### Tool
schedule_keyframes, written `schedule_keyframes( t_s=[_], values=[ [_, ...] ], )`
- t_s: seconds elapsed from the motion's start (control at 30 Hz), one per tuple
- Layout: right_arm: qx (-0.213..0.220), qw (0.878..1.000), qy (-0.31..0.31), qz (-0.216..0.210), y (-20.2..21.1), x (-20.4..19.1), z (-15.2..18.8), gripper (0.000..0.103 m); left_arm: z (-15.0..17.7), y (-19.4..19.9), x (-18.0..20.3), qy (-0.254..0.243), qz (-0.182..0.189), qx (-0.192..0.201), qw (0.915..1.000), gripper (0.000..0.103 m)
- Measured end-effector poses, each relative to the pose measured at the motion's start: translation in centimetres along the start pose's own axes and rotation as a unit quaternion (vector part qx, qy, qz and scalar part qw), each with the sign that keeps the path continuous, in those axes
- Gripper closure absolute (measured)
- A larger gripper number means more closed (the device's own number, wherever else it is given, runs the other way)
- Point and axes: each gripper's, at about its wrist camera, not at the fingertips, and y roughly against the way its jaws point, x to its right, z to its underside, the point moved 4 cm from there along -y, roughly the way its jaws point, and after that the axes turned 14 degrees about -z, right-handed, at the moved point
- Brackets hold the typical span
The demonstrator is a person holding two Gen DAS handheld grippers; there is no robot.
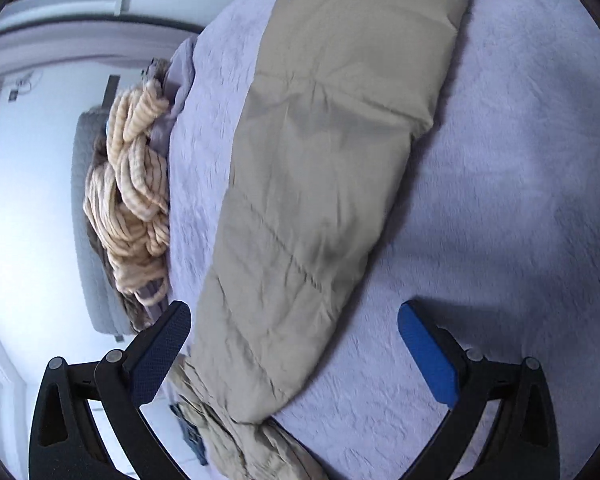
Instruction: Fold large clothes
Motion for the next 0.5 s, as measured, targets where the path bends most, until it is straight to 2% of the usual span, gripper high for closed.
schedule_keyframes(
  t_s=[0.17,0.27,0.3,0.37,0.4,0.43,0.47,0.5],
  values=[
    [0.039,0.994,-0.070,-0.077,-1.0,0.6,-2.3,0.000,-0.9,0.1,0.1,0.014,-0.002,0.004,0.9999,0.000],
    [0.034,0.990,-0.097,-0.095,-1.6,0.7,-2.9,0.001,-1.3,0.2,-0.2,0.016,-0.011,0.011,0.9998,0.000],
    [0.032,0.989,-0.104,-0.100,-1.7,0.6,-3.0,0.004,-1.4,0.3,-0.5,0.016,-0.017,0.015,0.9996,0.000],
    [0.025,0.988,-0.114,-0.102,-2.2,0.6,-3.0,0.021,-1.7,0.4,-1.2,0.022,-0.025,0.020,0.9992,0.000],
    [0.021,0.988,-0.116,-0.099,-2.2,0.7,-3.0,0.040,-1.8,0.4,-1.6,0.027,-0.027,0.021,0.9991,0.000],
    [0.017,0.988,-0.115,-0.097,-2.4,0.6,-2.9,0.065,-2.0,0.4,-2.1,0.033,-0.028,0.021,0.9989,0.000],
    [0.016,0.989,-0.110,-0.097,-2.6,0.3,-2.8,0.077,-2.1,0.4,-2.5,0.037,-0.029,0.021,0.9987,0.000],
    [0.017,0.990,-0.103,-0.098,-2.5,0.0,-2.6,0.093,-2.2,0.4,-3.1,0.040,-0.033,0.023,0.9984,0.000]
  ],
)
